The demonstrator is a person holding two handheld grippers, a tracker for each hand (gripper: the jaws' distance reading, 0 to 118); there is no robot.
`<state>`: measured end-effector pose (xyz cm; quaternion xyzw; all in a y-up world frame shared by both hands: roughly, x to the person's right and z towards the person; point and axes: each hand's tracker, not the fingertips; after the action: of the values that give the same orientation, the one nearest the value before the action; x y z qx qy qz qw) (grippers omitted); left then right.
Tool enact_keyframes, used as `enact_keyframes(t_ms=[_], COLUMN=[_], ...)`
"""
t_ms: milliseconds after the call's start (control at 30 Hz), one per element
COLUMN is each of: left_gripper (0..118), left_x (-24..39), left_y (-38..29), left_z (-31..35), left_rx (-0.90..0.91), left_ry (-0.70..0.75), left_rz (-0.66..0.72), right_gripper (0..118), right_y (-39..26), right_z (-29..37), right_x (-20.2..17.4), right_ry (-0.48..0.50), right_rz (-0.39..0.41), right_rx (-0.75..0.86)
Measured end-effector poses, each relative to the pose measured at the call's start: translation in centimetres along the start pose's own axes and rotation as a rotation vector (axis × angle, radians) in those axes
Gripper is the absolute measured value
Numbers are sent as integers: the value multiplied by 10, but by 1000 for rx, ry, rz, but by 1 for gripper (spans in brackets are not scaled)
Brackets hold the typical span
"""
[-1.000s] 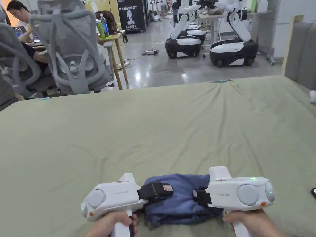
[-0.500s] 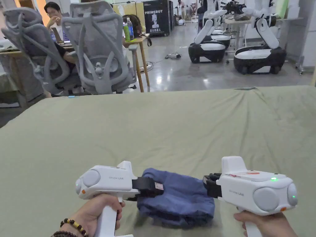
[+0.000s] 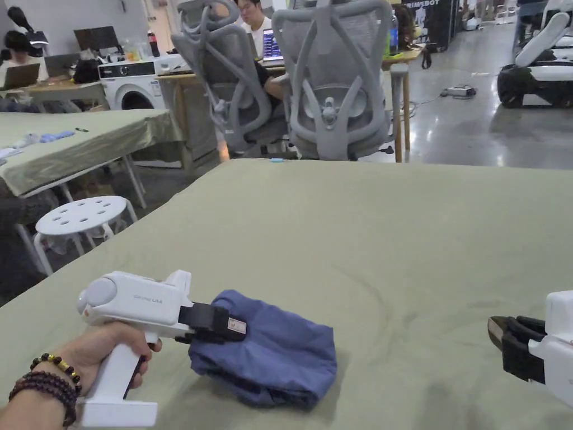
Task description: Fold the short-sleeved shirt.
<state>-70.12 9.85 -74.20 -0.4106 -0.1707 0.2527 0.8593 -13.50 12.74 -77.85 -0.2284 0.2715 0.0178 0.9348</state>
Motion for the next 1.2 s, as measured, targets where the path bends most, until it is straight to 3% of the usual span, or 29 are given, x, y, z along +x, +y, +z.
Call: enact_keyframes(t_ms=[133,200,233,400,467,567,600,700,767,833,1000,1067,1133,1167,1200], left_gripper=[32,32,32,35,48,95,117,118,118,108,51,47,14,0,0], left_x=[-41,-65,-68,-58,-59,-50,-53,-41,-24,8,153,211,276,307,337], left_y=[-3,-1,-4,-16,-13,-16,-13,-10,-2,1,-3,-13,-25,-33,-42], left_z=[30,29,27,21,22,28,34,59,74,88,85,67,35,17,-2], left_rx=[36,45,52,77,85,158,205,315,331,397,647,716,733,751,743], left_ry=[50,58,56,43,79,213,255,268,354,416,347,259,211,254,295], left_rz=[79,94,100,95,99,47,17,34,84,42,-153,-183,-233,-294,-354], right_gripper=[2,2,2,2,2,2,2,2,3,3,3,3,3,3,3], right_y=[3,5,5,12,15,21,23,33,47,62,103,113,117,115,114], right_z=[-52,-72,-81,-112,-119,-119,-117,-96,-69,-45,42,84,124,138,156], right_x=[-39,-63,-68,-97,-107,-111,-111,-105,-97,-81,-22,3,31,48,63], right_ry=[1,-87,-85,-69,-79,-67,-67,-68,-67,-73,-137,-182,-243,-264,-272], right_rz=[40,109,120,126,171,156,151,154,149,142,140,146,156,153,150], right_rx=[-24,-60,-49,-66,-57,-61,-61,-44,-34,-5,121,160,183,199,206])
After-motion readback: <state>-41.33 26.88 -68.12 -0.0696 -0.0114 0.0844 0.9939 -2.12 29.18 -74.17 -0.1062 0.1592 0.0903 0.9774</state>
